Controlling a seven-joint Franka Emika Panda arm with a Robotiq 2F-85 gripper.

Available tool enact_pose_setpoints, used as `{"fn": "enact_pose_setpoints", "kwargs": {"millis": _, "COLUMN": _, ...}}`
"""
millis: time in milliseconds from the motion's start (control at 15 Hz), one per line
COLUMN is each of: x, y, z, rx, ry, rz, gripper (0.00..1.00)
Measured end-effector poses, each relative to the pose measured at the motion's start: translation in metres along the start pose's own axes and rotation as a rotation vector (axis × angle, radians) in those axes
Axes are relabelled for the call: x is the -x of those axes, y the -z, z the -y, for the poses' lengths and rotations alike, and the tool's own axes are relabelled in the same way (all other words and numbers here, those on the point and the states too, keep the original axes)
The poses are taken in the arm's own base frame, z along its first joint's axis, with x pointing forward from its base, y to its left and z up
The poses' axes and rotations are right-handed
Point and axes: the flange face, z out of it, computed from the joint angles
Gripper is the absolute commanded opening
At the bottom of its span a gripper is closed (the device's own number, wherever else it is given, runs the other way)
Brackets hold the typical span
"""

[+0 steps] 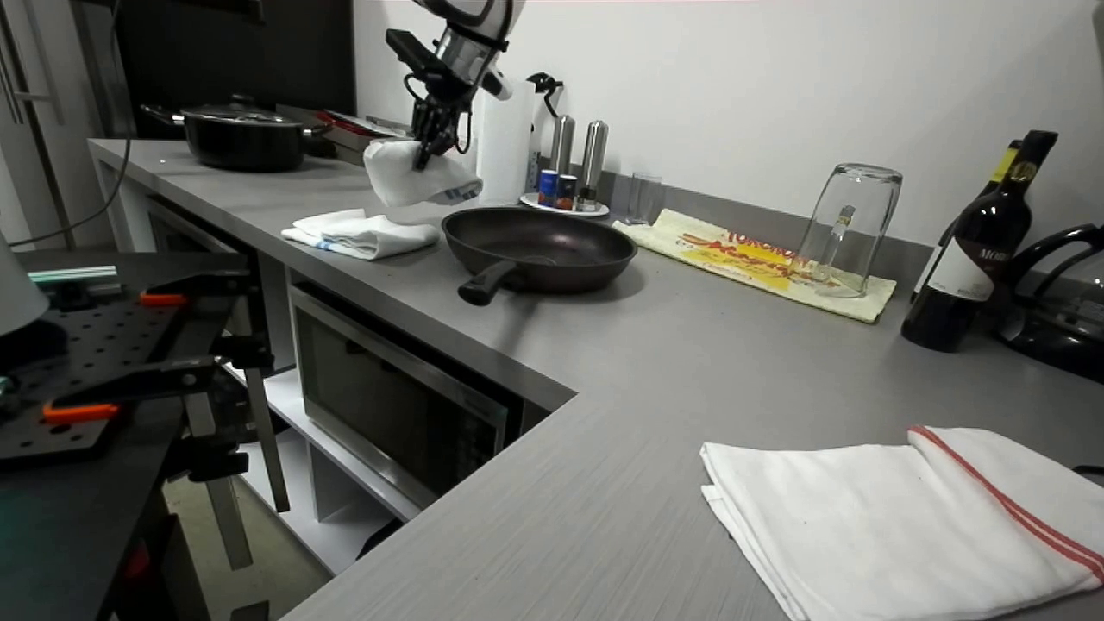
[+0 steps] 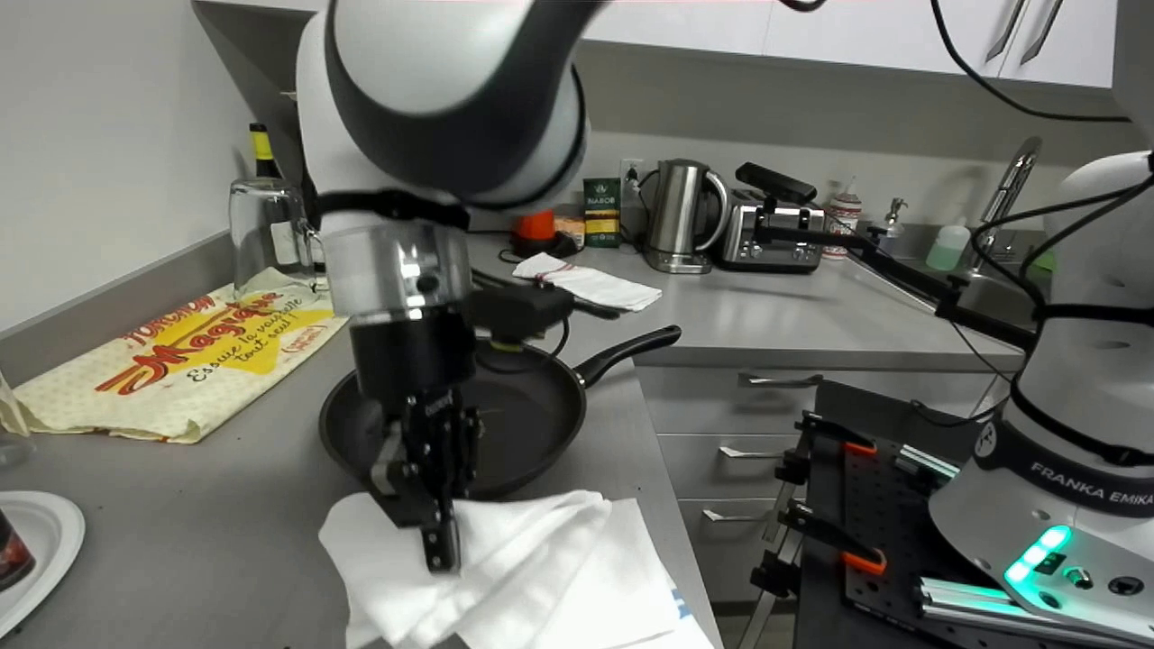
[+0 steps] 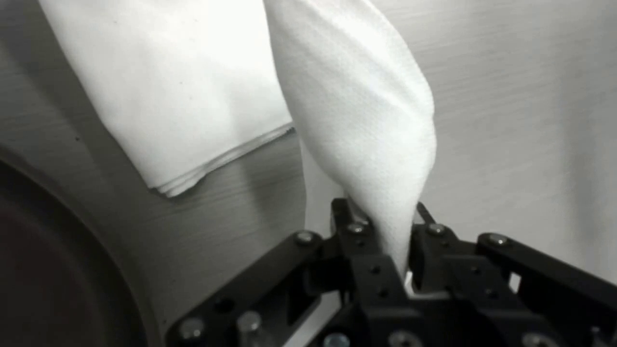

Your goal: Pick up the cloth and wipe the pan

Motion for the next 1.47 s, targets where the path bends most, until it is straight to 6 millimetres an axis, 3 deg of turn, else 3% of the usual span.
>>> {"fn": "enact_pose_setpoints", "kwargs": {"millis": 133, "x": 0.009, "y": -0.029, "z": 0.019, "rx": 0.096, "ry": 0.076, "rz": -0.005, "gripper": 0.04}}
{"fn": "enact_pose_setpoints", "kwargs": {"millis": 333, "x": 0.012, "y": -0.046, "z": 0.041, "rx": 0.232, "ry": 0.173, "rz": -0.052, "gripper": 0.04}}
{"fn": "enact_pose_setpoints", "kwargs": {"millis": 400, "x": 0.011, "y": -0.047, "z": 0.045, "rx": 0.265, "ry": 0.193, "rz": -0.074, "gripper": 0.11}}
{"fn": "enact_pose_setpoints", "kwargs": {"millis": 467, "x": 0.009, "y": -0.046, "z": 0.048, "rx": 0.29, "ry": 0.206, "rz": -0.096, "gripper": 0.42}}
{"fn": "enact_pose_setpoints", "kwargs": {"millis": 533, "x": 0.008, "y": -0.044, "z": 0.048, "rx": 0.31, "ry": 0.214, "rz": -0.115, "gripper": 0.43}}
{"fn": "enact_pose_setpoints", "kwargs": {"millis": 733, "x": 0.003, "y": -0.037, "z": 0.043, "rx": 0.337, "ry": 0.218, "rz": -0.147, "gripper": 0.65}}
{"fn": "enact_pose_setpoints", "kwargs": {"millis": 1067, "x": 0.009, "y": -0.013, "z": 0.047, "rx": 0.284, "ry": 0.222, "rz": -0.155, "gripper": 0.99}}
{"fn": "enact_pose_setpoints", "kwargs": {"millis": 1267, "x": 0.033, "y": 0.017, "z": 0.043, "rx": 0.207, "ry": 0.295, "rz": -0.078, "gripper": 1.0}}
{"fn": "enact_pose_setpoints", "kwargs": {"millis": 1467, "x": 0.069, "y": 0.061, "z": 0.021, "rx": 0.195, "ry": 0.347, "rz": -0.015, "gripper": 1.0}}
